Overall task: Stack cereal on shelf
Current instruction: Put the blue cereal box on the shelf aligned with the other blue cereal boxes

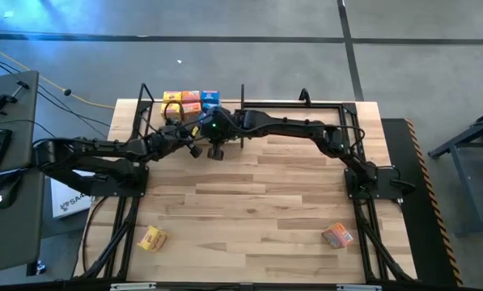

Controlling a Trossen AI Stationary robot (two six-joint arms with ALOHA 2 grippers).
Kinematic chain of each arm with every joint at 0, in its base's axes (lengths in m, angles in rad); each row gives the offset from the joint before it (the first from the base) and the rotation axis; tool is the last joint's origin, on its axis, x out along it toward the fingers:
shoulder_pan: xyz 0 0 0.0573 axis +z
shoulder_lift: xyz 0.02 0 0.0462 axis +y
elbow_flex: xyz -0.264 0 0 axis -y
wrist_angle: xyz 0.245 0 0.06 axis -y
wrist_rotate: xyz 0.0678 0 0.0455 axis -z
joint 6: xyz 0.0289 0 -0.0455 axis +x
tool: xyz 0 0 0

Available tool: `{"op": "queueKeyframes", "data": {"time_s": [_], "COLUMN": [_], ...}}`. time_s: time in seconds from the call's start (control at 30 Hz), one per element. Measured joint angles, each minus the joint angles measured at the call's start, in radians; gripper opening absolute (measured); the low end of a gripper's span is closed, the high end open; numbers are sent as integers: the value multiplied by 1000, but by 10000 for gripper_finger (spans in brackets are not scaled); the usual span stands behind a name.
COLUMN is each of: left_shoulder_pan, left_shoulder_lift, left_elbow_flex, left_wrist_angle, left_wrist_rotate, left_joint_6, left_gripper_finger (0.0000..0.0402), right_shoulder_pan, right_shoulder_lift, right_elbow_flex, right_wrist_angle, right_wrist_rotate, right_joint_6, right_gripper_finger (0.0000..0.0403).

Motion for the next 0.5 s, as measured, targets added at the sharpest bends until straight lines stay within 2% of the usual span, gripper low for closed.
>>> {"op": "queueKeyframes", "data": {"time_s": [0.23,0.5], "left_shoulder_pan": [17,21], "left_shoulder_lift": [6,15], "left_elbow_flex": [0,0], "left_wrist_angle": [3,7], "left_wrist_rotate": [50,76], "left_joint_6": [-1,-1], "left_gripper_finger": [0,0], "right_shoulder_pan": [-17,-23], "right_shoulder_lift": [39,42], "right_elbow_flex": [-1,-1], "right_wrist_angle": [14,3], "right_wrist_rotate": [100,164], "right_joint_6": [42,66], "right_gripper_finger": [1,1]}}
